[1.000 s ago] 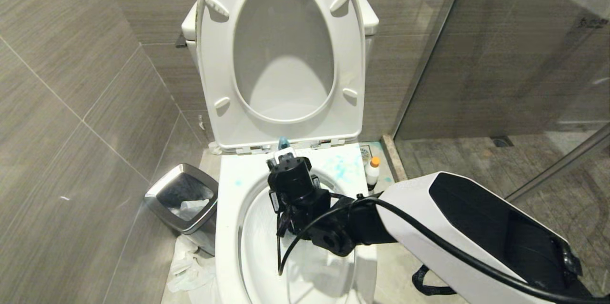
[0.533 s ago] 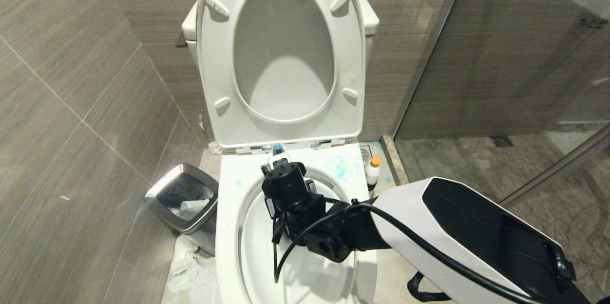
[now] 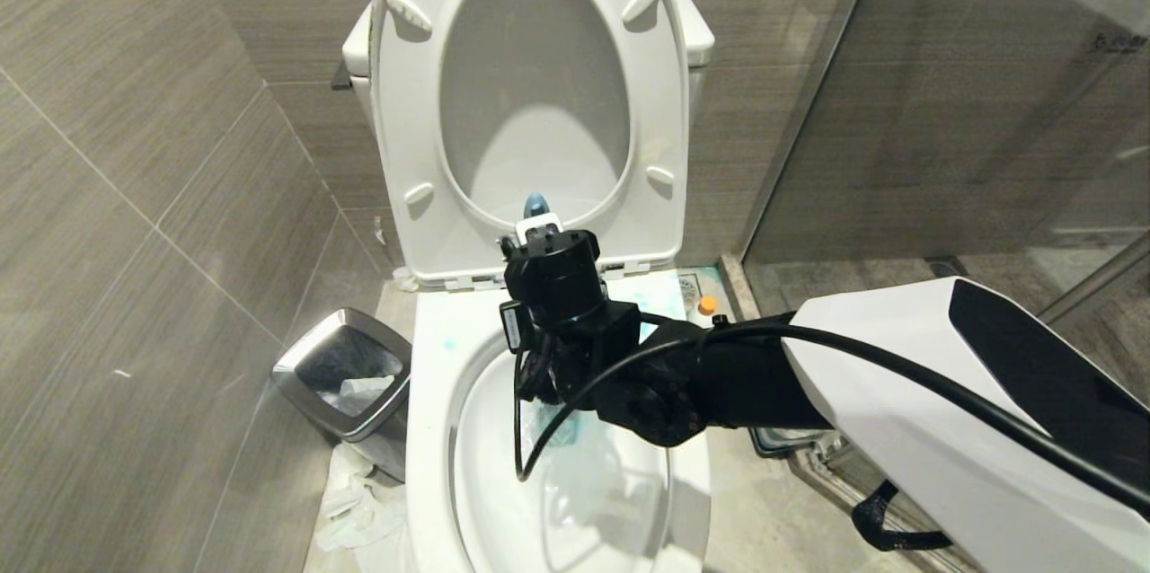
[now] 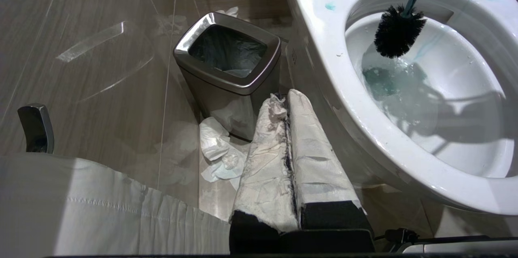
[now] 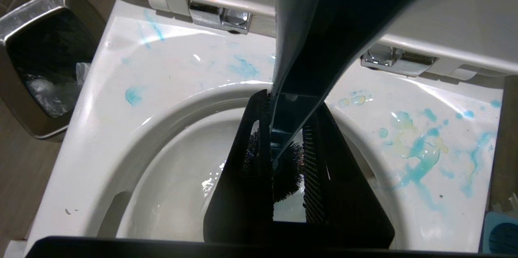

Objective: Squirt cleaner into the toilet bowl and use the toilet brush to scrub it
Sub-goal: Scrub the toilet bowl

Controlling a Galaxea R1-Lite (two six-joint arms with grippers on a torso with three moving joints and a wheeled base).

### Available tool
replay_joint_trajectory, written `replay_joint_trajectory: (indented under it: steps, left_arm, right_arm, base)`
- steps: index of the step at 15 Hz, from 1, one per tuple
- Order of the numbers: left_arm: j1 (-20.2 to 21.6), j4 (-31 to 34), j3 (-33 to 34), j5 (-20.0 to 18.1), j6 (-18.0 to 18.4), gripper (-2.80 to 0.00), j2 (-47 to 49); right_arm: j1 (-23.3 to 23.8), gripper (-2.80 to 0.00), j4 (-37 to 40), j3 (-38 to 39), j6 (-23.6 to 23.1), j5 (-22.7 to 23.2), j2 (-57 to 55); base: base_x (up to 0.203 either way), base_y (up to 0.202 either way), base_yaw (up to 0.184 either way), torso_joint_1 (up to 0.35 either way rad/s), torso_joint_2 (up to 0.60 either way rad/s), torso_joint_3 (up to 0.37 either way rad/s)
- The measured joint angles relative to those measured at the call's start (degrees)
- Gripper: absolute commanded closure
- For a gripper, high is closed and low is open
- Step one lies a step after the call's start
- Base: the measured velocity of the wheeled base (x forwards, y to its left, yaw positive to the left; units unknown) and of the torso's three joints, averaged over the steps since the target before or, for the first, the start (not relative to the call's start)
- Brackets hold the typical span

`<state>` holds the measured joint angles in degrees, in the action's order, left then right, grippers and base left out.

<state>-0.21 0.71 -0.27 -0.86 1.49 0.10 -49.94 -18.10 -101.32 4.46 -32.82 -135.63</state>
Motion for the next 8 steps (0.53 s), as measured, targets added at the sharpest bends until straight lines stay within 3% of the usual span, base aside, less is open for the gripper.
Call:
replay_joint_trajectory:
  steps: [8]
  left_arm:
    - [0.0,0.0,0.0,0.2,-0.7,0.0,0.0]
  right_arm:
    - [-0.4,0.0,0.0,-3.7,-0.3,0.1,-2.3]
  base:
    - [0.0,0.0,0.0,0.0,0.0,0.0]
